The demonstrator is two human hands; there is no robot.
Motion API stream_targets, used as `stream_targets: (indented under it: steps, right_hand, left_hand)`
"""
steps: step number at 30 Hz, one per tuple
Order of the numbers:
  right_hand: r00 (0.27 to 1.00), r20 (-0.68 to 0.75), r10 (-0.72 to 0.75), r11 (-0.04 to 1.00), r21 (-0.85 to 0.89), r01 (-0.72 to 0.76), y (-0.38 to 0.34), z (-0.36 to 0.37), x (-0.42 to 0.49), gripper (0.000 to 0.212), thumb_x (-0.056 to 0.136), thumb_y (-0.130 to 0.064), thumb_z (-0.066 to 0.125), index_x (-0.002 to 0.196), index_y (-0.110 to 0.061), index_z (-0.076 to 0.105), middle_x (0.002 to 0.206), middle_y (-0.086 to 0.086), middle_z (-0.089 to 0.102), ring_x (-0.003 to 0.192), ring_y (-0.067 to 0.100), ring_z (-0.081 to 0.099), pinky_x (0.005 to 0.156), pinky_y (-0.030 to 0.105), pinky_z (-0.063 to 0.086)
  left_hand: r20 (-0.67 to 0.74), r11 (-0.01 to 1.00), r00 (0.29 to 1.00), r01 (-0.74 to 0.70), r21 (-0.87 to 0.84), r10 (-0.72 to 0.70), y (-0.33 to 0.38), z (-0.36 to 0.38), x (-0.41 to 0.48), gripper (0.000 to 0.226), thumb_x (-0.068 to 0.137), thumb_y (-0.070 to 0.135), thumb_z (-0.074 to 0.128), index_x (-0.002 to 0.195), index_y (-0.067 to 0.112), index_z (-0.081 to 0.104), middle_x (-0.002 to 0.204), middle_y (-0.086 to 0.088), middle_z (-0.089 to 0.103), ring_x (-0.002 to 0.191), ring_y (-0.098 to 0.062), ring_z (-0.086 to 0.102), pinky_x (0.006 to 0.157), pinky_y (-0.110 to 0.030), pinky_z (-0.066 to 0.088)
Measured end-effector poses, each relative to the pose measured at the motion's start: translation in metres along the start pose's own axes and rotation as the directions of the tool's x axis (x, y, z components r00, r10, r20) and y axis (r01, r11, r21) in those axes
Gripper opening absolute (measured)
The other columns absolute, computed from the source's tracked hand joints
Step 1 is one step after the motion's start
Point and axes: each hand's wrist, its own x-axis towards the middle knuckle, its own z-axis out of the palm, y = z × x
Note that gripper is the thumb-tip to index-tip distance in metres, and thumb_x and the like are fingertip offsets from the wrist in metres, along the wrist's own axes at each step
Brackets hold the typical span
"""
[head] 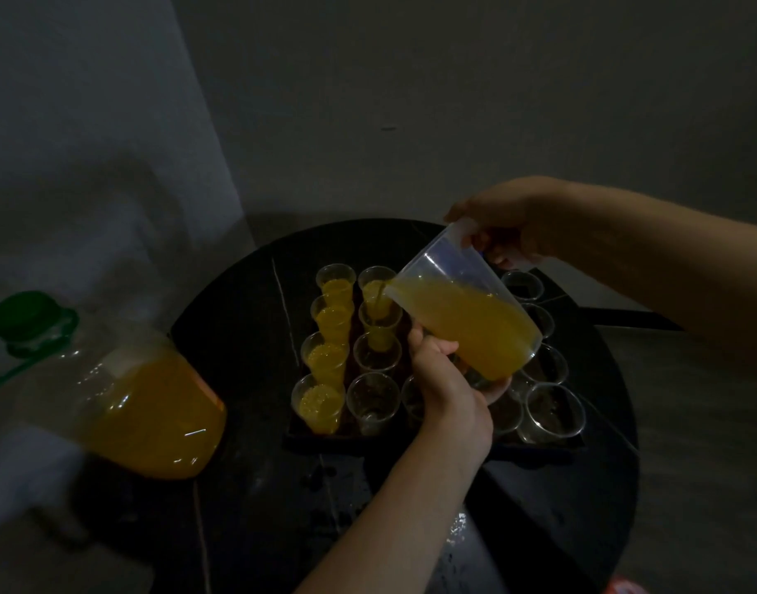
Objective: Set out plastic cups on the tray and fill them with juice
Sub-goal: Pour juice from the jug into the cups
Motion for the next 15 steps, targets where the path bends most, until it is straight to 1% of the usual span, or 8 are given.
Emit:
stream_targets:
  steps: [6, 10, 13, 15]
  right_hand:
    - [0.999, 0.011, 0.035, 0.999, -0.013, -0.035, -0.003, -0.0014, 0.0033, 0.034, 0.097, -0.038, 0.058, 0.073, -0.014, 0.056, 0.057, 0.001, 0.048, 0.055, 0.013, 0.041, 0.055, 0.024, 0.036]
    - [1.0, 0.004, 0.026, 0.999, -0.038, -0.026, -0.003, -0.0014, 0.0024, 0.036, 0.098, -0.039, 0.056, 0.071, -0.015, 0.055, 0.055, 0.001, 0.047, 0.055, 0.013, 0.04, 0.057, 0.024, 0.035]
    - [1.0, 0.004, 0.022, 0.999, -0.042, -0.022, -0.0033, -0.0018, 0.0009, 0.037, 0.098, -0.037, 0.057, 0.067, -0.016, 0.053, 0.049, 0.0, 0.046, 0.052, 0.011, 0.038, 0.054, 0.023, 0.033]
    - [1.0, 0.009, 0.016, 1.0, -0.027, -0.016, -0.0042, -0.0019, -0.0006, 0.036, 0.098, -0.036, 0.057, 0.069, -0.015, 0.054, 0.05, 0.0, 0.046, 0.052, 0.011, 0.038, 0.054, 0.023, 0.033]
  left_hand:
    - [0.008, 1.0, 1.0, 0.002, -0.003, -0.001, -0.0009, -0.0002, 0.0003, 0.065, 0.084, 0.013, 0.044, 0.14, 0.046, 0.048, 0.126, -0.008, 0.045, 0.107, -0.033, 0.05, 0.094, -0.067, 0.048]
    - [0.009, 1.0, 1.0, 0.011, -0.004, -0.011, -0.0003, -0.0001, 0.0008, 0.064, 0.084, 0.013, 0.044, 0.138, 0.045, 0.049, 0.126, -0.008, 0.046, 0.108, -0.033, 0.05, 0.093, -0.067, 0.048]
    - [0.003, 1.0, 1.0, 0.016, -0.011, -0.016, 0.0004, 0.0007, 0.0003, 0.062, 0.084, 0.013, 0.044, 0.137, 0.045, 0.05, 0.126, -0.008, 0.046, 0.107, -0.033, 0.051, 0.093, -0.066, 0.048]
    - [0.004, 1.0, 1.0, 0.016, -0.017, -0.016, 0.0008, 0.0008, -0.0003, 0.061, 0.085, 0.013, 0.043, 0.137, 0.044, 0.051, 0.125, -0.009, 0.046, 0.107, -0.033, 0.051, 0.093, -0.066, 0.048]
